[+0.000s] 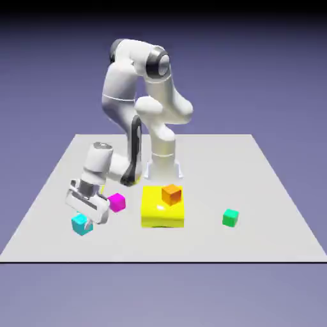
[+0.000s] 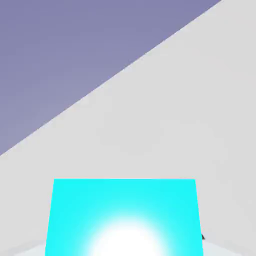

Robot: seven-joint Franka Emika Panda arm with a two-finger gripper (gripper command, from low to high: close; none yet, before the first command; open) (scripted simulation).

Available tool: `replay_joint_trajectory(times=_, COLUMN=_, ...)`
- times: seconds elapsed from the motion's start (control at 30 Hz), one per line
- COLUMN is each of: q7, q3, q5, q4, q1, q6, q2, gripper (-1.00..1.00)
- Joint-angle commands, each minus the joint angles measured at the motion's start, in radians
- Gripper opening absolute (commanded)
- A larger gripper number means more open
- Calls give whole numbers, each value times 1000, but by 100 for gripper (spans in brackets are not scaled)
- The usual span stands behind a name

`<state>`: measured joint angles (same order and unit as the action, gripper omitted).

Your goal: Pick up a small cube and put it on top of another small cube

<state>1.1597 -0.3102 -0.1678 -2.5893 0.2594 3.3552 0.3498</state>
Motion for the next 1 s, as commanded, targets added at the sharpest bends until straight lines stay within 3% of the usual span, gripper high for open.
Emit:
replay_joint_trajectory(times=0.0, q7=35, q3=35, q5=8, q4=-12, q1=1, q6=-32, q2=-36, gripper=-100)
replay_joint_trajectory(times=0.97, q7=1071, q3=1038, q5=221, q4=-364, q1=19, q6=-956, q2=-1087, gripper=-100)
